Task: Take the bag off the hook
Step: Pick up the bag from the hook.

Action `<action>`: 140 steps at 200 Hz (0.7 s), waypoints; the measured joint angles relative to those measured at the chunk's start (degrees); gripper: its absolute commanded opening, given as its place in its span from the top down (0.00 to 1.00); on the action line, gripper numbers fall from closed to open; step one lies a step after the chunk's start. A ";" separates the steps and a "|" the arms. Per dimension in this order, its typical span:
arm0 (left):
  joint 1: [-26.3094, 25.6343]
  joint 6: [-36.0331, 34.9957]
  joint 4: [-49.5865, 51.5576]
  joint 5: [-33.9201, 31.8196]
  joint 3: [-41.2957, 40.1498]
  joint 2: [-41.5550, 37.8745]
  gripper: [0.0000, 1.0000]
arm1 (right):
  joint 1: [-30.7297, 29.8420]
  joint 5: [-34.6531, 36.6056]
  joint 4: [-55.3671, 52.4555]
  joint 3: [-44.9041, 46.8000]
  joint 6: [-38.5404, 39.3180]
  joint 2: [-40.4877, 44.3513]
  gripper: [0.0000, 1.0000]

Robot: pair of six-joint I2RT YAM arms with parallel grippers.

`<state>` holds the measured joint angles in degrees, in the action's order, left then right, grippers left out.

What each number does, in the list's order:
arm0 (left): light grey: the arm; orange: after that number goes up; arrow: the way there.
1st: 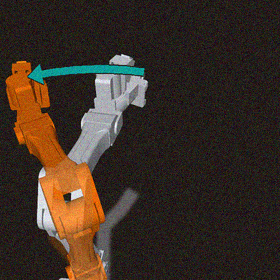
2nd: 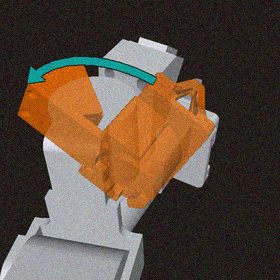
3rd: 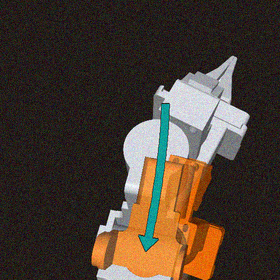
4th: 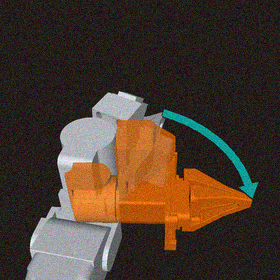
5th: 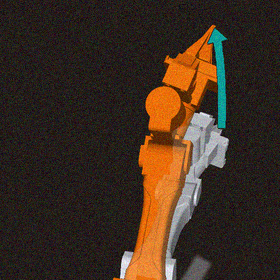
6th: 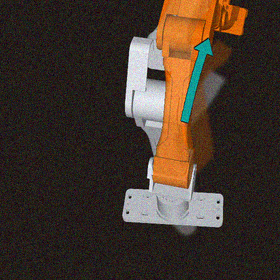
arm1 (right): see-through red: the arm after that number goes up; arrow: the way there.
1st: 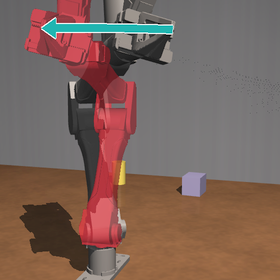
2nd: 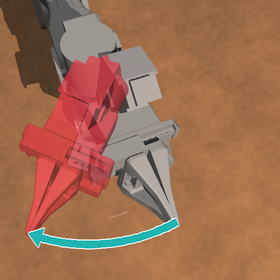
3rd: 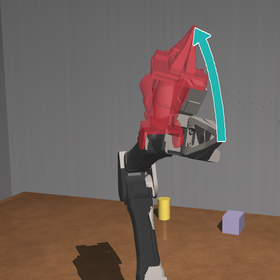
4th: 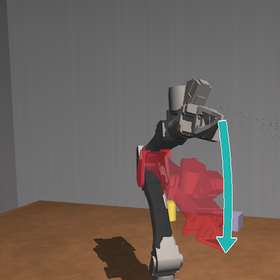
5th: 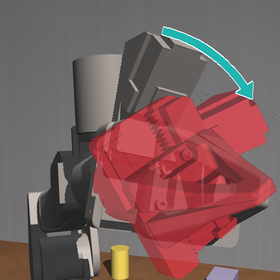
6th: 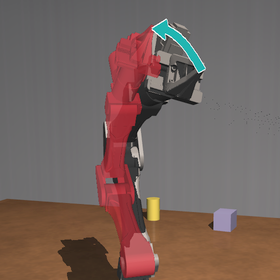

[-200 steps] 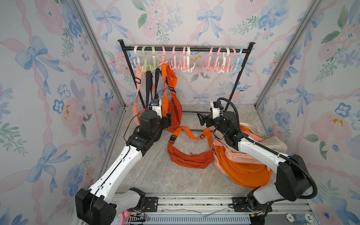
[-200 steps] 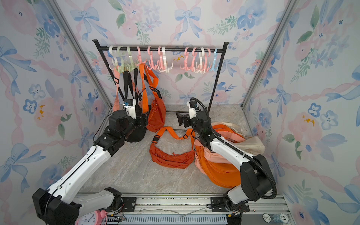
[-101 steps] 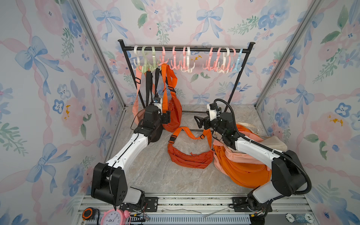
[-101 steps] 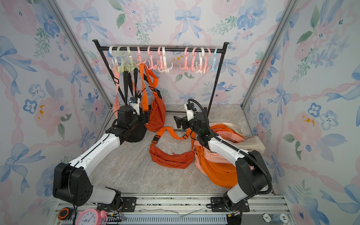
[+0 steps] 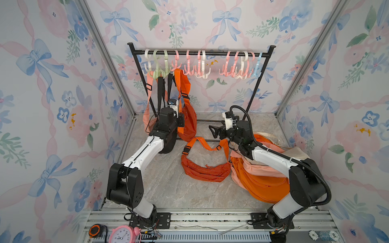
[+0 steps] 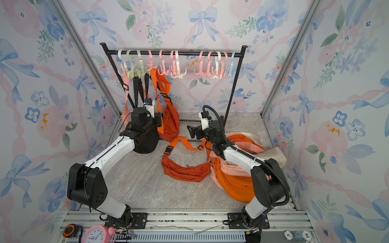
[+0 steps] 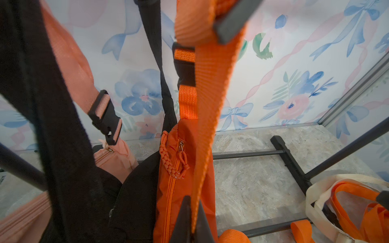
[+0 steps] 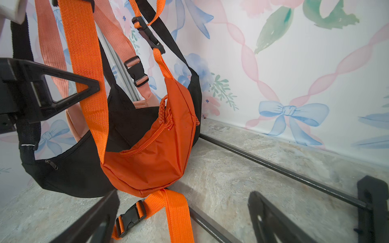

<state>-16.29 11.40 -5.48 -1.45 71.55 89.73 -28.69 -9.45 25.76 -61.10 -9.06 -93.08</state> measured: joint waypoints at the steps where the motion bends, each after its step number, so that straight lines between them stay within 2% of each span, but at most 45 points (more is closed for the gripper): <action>1: 0.00 -0.02 0.02 0.00 0.00 0.00 1.00 | 0.00 -0.02 0.00 -0.07 0.00 -0.04 0.03; 44: 0.70 0.44 0.46 -1.11 -1.97 -3.69 1.00 | 0.09 -1.16 -0.92 -4.96 0.07 -2.60 0.03; 97: 1.03 1.38 0.44 -2.16 -4.96 -12.55 1.00 | 0.15 -5.05 -2.64 -16.44 1.14 -8.44 0.03; 140: 1.55 1.75 1.60 -2.10 -5.14 -16.09 1.00 | 0.15 -9.11 -3.02 -27.28 -0.09 -14.95 0.03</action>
<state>-14.74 13.15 -3.88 -3.55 66.41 73.65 -28.53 -18.57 22.74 -88.38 -9.15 -108.03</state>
